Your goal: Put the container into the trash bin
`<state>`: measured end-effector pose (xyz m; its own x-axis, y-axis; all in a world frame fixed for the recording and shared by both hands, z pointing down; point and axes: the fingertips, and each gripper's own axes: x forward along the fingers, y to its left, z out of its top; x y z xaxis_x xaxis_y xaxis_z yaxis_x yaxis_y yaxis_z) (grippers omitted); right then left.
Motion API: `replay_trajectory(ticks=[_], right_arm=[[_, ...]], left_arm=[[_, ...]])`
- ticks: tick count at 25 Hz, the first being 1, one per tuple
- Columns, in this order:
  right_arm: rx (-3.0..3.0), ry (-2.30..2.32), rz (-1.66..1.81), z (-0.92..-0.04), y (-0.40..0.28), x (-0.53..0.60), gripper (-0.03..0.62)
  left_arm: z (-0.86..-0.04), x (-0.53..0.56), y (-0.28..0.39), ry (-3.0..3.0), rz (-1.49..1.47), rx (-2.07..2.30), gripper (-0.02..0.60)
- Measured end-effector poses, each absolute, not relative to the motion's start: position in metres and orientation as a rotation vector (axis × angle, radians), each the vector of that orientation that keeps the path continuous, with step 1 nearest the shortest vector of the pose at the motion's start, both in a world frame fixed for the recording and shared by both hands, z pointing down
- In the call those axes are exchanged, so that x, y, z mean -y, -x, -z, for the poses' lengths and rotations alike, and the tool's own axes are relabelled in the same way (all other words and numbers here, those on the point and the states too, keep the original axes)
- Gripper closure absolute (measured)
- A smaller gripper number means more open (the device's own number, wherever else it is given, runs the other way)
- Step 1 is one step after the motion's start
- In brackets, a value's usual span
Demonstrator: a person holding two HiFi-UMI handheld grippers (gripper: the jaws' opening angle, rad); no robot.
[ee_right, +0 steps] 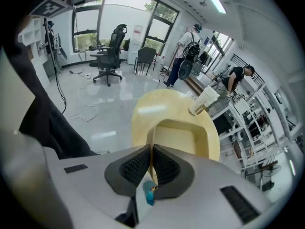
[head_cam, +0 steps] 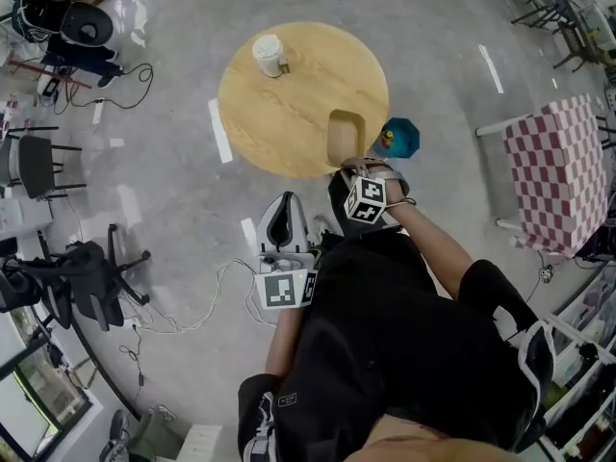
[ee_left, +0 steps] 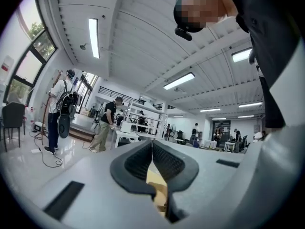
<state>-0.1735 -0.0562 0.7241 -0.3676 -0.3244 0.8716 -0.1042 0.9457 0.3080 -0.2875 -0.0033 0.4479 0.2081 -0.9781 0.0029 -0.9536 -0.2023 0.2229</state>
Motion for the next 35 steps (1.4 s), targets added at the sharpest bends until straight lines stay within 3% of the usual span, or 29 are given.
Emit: replay_trajectory(ticks=[13,35], right_arm=[[1.93,-0.638,0.063,-0.664,0.052,-0.007,0.557],[1.898,-0.82,-0.115,-0.673,-0.197,-0.031,0.557]], left_arm=[[-0.434,-0.024,0.184,-2.516,0.206,1.536,0.569],[-0.427,0.004,-0.069,-2.634,0.125,1.296,0.569]])
